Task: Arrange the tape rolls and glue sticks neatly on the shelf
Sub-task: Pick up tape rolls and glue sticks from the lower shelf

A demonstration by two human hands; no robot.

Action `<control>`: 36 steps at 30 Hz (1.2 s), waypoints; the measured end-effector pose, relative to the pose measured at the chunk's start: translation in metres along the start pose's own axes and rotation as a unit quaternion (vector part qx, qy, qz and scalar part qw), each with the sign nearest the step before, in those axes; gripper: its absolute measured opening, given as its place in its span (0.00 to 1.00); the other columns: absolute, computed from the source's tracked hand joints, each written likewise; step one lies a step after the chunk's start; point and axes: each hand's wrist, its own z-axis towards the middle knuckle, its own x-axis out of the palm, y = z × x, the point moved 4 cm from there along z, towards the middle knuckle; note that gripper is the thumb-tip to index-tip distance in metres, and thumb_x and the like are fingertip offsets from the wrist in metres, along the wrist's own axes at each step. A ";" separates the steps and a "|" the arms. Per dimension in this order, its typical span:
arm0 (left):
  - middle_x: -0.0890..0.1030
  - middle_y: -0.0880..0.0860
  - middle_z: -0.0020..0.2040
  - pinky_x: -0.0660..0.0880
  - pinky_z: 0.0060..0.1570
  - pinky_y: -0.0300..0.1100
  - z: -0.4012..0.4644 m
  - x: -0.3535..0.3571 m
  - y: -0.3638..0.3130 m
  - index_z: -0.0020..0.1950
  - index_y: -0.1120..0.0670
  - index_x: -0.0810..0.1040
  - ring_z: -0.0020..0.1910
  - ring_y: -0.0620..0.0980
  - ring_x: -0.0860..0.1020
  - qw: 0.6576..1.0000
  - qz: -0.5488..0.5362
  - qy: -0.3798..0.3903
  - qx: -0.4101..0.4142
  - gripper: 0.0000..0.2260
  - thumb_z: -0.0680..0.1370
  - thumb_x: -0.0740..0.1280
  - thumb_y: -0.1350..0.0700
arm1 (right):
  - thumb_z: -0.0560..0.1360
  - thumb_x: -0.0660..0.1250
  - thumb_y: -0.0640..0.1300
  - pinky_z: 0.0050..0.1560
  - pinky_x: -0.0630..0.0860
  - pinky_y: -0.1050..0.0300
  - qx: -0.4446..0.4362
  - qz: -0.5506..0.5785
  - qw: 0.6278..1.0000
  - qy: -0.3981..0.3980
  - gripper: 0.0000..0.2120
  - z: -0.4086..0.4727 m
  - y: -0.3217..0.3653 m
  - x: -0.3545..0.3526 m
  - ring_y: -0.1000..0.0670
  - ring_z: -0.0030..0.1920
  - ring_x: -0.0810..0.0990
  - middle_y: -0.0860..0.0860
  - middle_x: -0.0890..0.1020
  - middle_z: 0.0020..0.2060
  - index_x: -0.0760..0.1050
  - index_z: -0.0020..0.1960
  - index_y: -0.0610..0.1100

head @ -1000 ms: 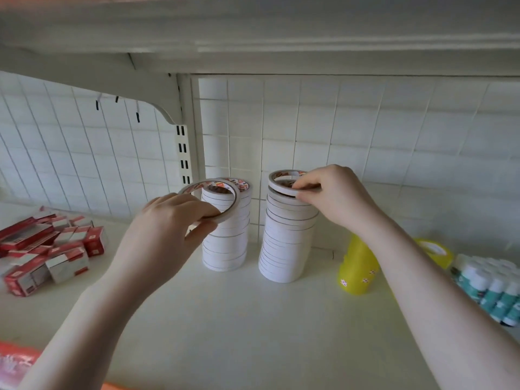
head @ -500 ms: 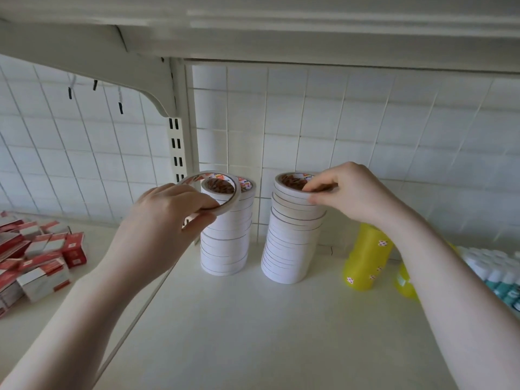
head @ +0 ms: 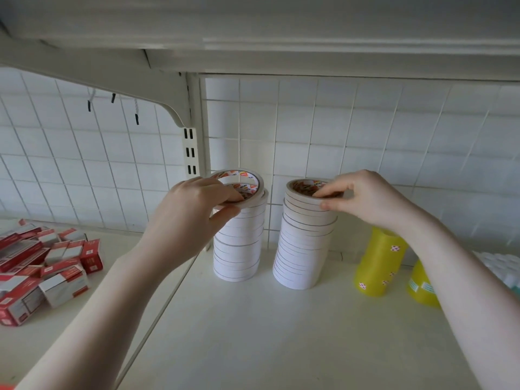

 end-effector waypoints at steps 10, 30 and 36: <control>0.82 0.51 0.44 0.74 0.44 0.48 0.034 0.017 0.009 0.50 0.49 0.83 0.45 0.54 0.78 0.997 0.010 0.067 -0.034 0.08 0.75 0.66 0.51 | 0.73 0.67 0.43 0.44 0.68 0.61 -0.068 -0.105 0.956 -0.264 0.05 -0.059 -0.001 0.006 0.53 0.42 0.74 0.53 0.80 0.40 0.81 0.44 0.44; 0.80 0.43 0.42 0.74 0.46 0.42 0.047 0.041 0.026 0.48 0.44 0.82 0.43 0.46 0.76 0.982 -0.004 0.178 -0.059 0.05 0.75 0.68 0.52 | 0.67 0.74 0.38 0.30 0.65 0.63 0.068 -0.124 0.970 -0.198 0.08 -0.100 -0.036 0.085 0.55 0.32 0.71 0.56 0.75 0.30 0.77 0.35 0.48; 0.80 0.45 0.39 0.75 0.43 0.41 0.050 0.040 0.029 0.40 0.45 0.81 0.41 0.44 0.78 0.975 -0.033 0.205 -0.074 0.07 0.71 0.67 0.44 | 0.70 0.71 0.39 0.32 0.65 0.63 0.096 -0.109 0.979 -0.146 0.06 -0.100 -0.044 0.099 0.55 0.33 0.71 0.57 0.76 0.31 0.78 0.37 0.48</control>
